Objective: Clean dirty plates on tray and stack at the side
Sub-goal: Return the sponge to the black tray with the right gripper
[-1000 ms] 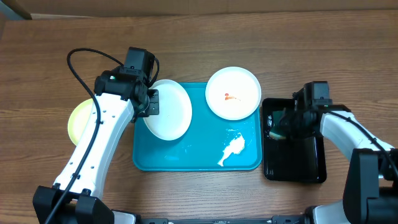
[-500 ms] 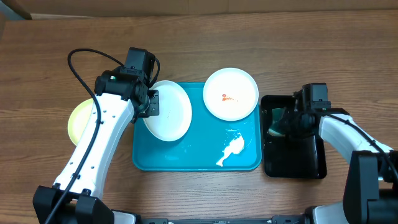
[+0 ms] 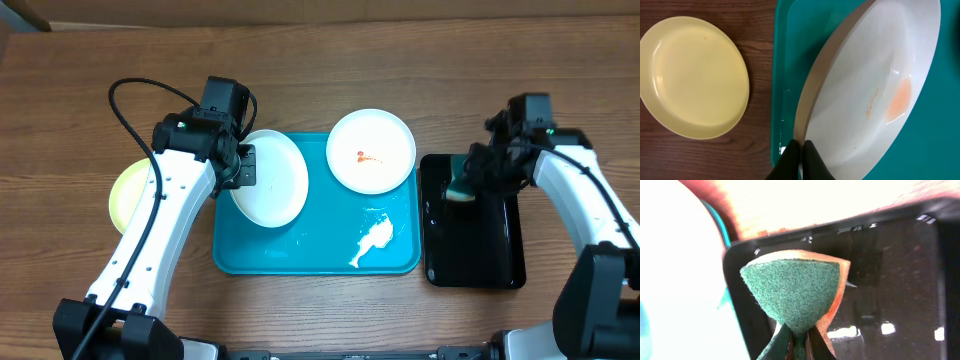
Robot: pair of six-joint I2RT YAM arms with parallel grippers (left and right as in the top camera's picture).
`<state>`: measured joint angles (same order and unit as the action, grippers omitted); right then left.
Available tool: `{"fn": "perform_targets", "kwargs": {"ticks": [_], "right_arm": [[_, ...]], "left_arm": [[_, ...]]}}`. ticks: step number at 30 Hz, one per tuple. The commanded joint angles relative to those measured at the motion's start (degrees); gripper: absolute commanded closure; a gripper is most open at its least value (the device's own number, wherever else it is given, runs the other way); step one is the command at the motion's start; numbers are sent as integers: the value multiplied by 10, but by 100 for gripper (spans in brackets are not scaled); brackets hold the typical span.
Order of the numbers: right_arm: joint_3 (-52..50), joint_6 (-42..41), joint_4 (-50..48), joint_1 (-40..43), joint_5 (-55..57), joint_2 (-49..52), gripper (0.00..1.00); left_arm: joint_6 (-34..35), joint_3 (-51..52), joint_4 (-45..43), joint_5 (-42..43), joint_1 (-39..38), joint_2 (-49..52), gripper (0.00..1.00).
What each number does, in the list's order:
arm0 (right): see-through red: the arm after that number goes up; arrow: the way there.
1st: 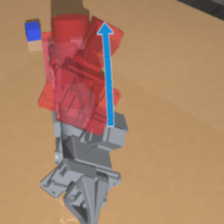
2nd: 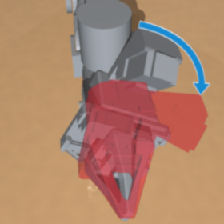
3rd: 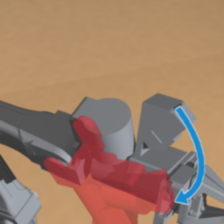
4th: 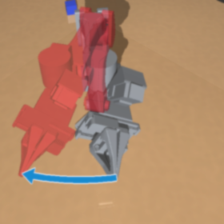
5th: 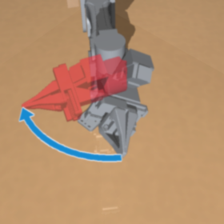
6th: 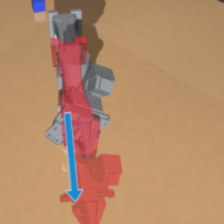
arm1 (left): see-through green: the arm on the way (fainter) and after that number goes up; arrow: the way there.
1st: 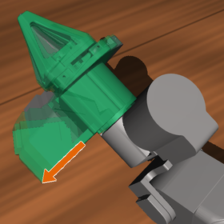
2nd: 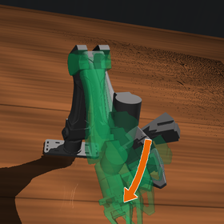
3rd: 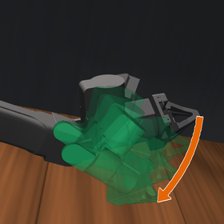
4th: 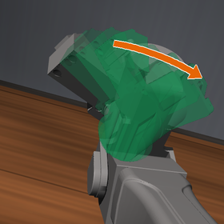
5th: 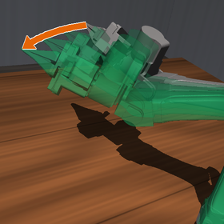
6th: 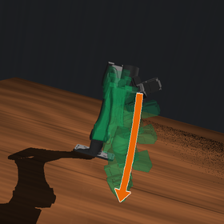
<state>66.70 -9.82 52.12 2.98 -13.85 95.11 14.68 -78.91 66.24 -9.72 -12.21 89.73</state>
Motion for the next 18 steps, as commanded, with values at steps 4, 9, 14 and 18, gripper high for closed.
{"fn": "perform_targets", "kwargs": {"ticks": [4,9,14,18], "right_arm": [[-14,-1,23,1,33,-16,96],[-91,-10,9,-3,32,-16,96],[-208,-56,-91,-7,33,-16,96],[-299,-75,-255,-7,33,-16,96]], "left_arm": [[8,-10,-3,-8,-3,-14,96],[8,-10,-2,-8,-3,-14,96],[8,-10,-3,-8,-2,-14,96],[8,-10,-2,-8,-3,-14,96]]}}
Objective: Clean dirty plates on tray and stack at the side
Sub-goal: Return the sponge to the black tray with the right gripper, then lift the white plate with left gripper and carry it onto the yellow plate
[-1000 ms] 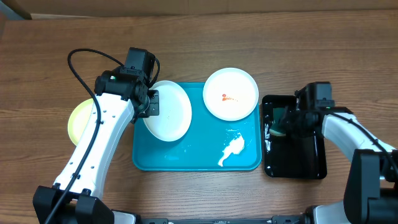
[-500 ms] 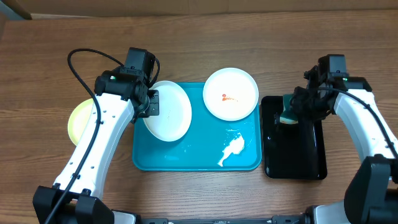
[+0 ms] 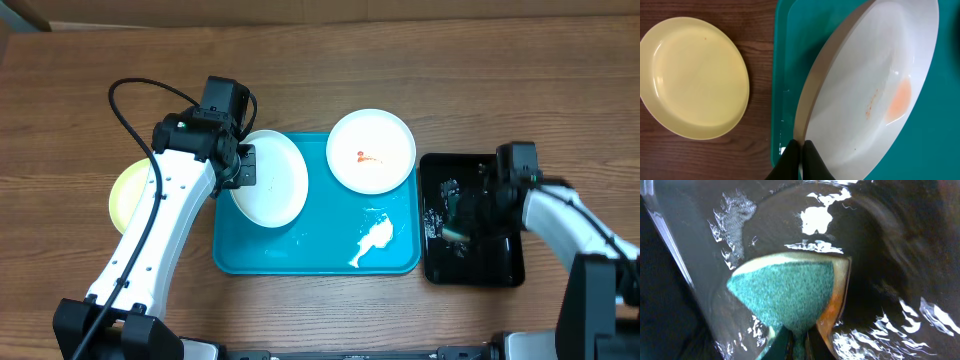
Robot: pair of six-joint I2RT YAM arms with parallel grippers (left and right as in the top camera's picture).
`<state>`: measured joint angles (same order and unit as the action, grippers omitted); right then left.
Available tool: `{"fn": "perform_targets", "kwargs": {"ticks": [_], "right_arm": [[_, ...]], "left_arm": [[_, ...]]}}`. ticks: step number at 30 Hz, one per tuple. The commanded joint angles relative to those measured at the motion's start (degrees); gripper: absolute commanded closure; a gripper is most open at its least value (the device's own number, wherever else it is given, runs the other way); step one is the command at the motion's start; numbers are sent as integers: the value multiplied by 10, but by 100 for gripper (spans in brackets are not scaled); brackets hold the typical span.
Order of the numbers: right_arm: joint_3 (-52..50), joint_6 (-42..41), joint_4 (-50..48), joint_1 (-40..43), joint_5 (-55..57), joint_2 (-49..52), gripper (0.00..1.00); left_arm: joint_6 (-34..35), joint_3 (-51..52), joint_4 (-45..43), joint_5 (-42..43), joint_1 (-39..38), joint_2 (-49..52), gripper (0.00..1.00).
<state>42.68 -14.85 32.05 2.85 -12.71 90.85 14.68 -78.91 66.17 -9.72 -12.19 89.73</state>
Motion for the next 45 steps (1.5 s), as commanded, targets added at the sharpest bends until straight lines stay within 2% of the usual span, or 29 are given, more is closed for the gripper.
{"fn": "perform_targets", "kwargs": {"ticks": [1,8,12,16,20,25,30,34,38,42,45], "right_arm": [[-66,-27,-78,-6,22,27,96],[1,-21,-84,-5,22,27,96],[47,-17,-18,-5,16,27,96],[80,29,52,-5,-14,26,96],[123,40,115,-5,-16,20,96],[136,40,139,-6,-17,11,96],[128,47,133,-6,-6,16,96],[128,49,133,-6,-2,16,97],[128,49,133,-6,-2,16,96],[128,49,133,-6,-2,16,96],[128,49,134,-6,-2,16,96]], "left_arm": [[8,-10,-2,-8,-3,-14,96],[8,-10,-2,-8,-3,-14,96],[8,-10,1,-7,-3,-14,96],[8,-10,0,-7,-3,-14,96],[8,-10,0,-8,-3,-14,96],[8,-10,2,-17,-3,-14,96],[13,-30,5,-89,-3,-21,96],[60,-59,22,-151,-3,-35,96],[52,-63,-11,-178,-27,-52,96],[50,-63,-21,-260,-80,-54,96],[50,-63,-17,-371,-131,-50,96]]}}
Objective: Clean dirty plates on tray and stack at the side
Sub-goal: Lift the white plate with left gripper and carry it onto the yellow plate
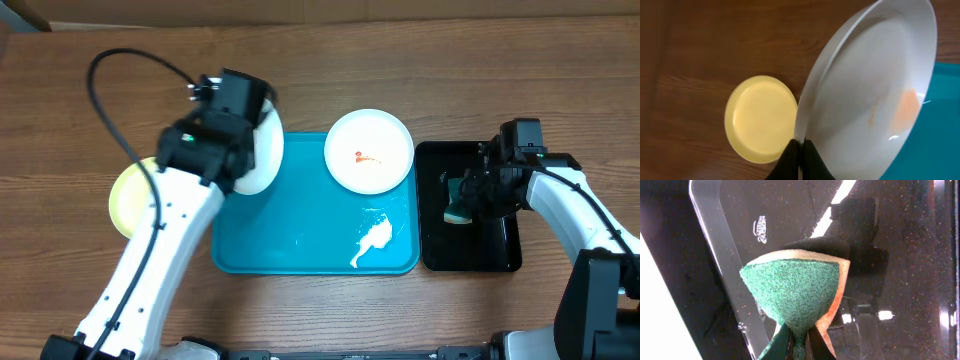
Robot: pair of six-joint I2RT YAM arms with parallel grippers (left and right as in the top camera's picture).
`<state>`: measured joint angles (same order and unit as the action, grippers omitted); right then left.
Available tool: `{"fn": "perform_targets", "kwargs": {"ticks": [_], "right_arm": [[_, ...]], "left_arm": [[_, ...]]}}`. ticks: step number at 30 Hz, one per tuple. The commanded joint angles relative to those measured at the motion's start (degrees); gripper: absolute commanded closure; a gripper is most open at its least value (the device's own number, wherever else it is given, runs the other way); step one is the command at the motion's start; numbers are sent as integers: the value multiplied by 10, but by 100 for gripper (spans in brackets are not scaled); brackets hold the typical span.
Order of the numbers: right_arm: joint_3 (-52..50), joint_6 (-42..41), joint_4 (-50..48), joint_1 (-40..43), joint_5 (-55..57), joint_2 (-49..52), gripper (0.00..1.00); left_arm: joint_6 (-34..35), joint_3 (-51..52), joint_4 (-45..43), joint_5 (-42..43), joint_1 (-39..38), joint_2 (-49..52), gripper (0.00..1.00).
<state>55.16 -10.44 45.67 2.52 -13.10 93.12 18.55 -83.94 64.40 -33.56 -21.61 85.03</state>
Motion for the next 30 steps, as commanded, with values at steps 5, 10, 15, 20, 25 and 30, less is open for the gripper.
{"fn": "perform_targets", "kwargs": {"ticks": [5,10,15,20,25,30], "right_arm": [[3,5,-2,-3,2,-7,96],[3,5,-1,-3,2,-7,96],[3,5,-1,-3,2,-7,96],[3,5,-1,-3,2,-7,96],[3,5,-1,-3,2,-7,96],[3,5,0,-3,2,-7,96]], "left_arm": [[10,-12,-3,-212,-108,16,96],[7,-12,-3,-228,-136,54,96],[7,-12,-1,-237,-141,76,96],[8,-12,3,-245,-135,72,96],[10,-12,5,-229,-132,70,96],[34,-12,29,-177,-111,70,96]]}}
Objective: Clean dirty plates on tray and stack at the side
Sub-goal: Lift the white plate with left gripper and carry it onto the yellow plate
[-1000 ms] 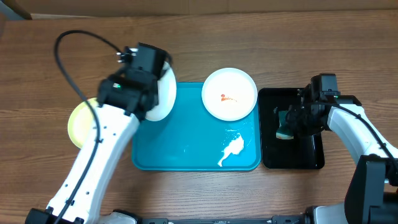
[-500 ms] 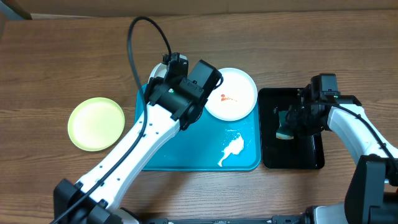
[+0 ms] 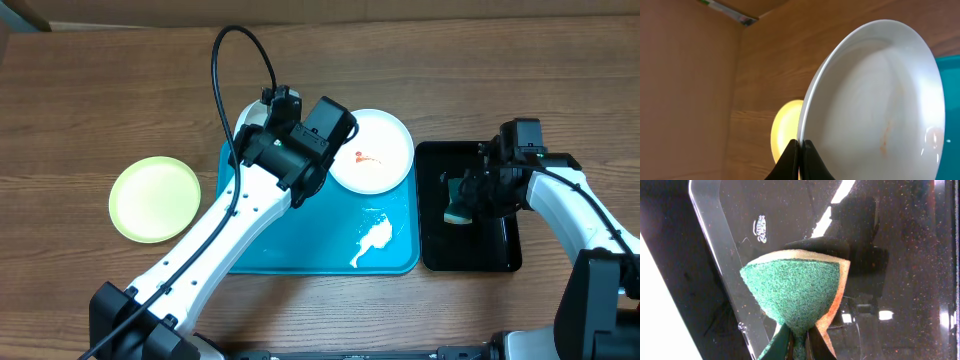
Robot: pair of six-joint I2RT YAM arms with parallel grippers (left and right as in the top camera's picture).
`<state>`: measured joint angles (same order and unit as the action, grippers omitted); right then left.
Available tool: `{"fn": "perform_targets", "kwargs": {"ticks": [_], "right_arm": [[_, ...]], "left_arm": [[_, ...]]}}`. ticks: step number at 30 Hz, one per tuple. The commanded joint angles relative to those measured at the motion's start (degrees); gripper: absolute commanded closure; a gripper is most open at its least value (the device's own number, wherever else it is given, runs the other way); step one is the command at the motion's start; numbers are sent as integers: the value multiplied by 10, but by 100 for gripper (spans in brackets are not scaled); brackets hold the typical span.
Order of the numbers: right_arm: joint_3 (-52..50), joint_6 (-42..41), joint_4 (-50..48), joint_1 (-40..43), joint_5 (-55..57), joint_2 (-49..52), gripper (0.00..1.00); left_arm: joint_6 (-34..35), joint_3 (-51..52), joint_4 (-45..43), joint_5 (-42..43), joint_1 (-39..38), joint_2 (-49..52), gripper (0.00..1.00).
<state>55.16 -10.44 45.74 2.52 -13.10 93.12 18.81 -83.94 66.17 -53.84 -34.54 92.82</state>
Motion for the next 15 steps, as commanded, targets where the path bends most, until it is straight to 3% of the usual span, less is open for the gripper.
{"fn": "perform_targets", "kwargs": {"ticks": [1,6,15], "right_arm": [[3,5,0,-3,2,-7,96],[3,12,3,-3,2,-7,96],[3,16,5,-3,2,-7,96]], "left_arm": [[48,-12,23,39,31,-8,96],[88,-12,67,119,115,-10,96],[78,-12,71,292,332,-33,96]]}}
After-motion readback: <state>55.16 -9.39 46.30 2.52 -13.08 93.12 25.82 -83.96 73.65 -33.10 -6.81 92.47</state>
